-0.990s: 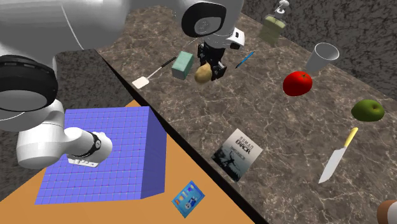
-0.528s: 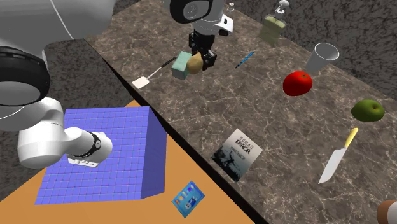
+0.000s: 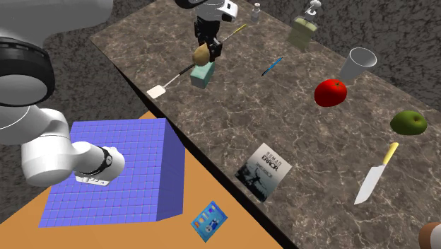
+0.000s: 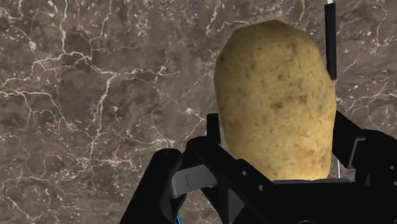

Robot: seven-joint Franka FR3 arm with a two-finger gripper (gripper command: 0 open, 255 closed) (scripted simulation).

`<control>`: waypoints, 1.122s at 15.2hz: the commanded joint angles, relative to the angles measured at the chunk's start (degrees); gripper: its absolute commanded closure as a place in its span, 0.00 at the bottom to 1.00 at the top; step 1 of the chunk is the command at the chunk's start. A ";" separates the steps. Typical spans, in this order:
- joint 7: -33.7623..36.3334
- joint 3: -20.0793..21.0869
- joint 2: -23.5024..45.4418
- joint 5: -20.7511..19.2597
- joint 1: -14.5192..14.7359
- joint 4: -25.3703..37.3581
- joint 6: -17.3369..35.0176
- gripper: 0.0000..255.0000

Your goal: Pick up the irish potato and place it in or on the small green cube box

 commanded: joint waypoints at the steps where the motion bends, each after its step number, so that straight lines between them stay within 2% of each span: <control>1: 2.78 1.00 0.12 -0.03 1.74 0.13 0.10 1.00; 5: 7.94 2.86 1.10 -0.28 5.10 1.27 0.14 1.00; 17: 7.70 2.66 2.19 -0.54 5.00 -6.49 8.94 1.00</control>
